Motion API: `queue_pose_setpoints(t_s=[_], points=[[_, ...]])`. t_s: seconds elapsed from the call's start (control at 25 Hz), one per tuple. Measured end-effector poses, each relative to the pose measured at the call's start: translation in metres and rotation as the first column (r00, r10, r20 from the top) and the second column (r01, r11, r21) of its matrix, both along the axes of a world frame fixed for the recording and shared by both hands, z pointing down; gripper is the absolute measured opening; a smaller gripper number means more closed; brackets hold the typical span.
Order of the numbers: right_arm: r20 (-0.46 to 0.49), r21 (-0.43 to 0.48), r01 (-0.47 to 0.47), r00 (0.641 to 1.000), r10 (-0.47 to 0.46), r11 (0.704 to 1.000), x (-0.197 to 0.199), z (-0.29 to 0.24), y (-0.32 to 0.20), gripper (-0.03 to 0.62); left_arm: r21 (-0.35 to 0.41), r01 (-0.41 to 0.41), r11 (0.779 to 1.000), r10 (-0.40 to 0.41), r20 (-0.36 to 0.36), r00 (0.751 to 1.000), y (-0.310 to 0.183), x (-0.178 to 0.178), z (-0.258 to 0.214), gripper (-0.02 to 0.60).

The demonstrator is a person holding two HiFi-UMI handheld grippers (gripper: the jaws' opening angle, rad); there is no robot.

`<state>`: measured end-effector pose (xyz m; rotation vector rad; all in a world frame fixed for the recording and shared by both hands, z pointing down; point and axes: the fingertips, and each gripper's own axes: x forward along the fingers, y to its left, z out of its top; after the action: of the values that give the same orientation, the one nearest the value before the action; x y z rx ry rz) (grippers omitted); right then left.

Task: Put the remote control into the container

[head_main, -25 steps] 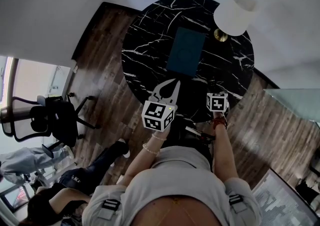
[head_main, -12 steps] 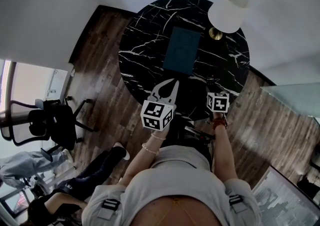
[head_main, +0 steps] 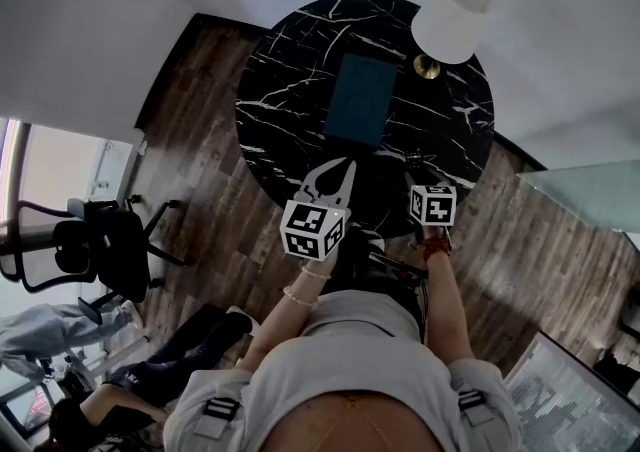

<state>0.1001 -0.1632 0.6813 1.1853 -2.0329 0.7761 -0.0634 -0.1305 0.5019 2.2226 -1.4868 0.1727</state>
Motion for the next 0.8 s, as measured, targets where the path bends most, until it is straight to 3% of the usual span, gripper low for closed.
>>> queue_pose_setpoints(t_s=[0.8], points=[[0.077, 0.017, 0.209, 0.975, -0.21, 0.978, -0.096, -0.026, 0.01, 0.181, -0.001, 0.125, 0.992, -0.125, -0.002, 0.992, 0.023, -0.048, 0.002, 0.005]])
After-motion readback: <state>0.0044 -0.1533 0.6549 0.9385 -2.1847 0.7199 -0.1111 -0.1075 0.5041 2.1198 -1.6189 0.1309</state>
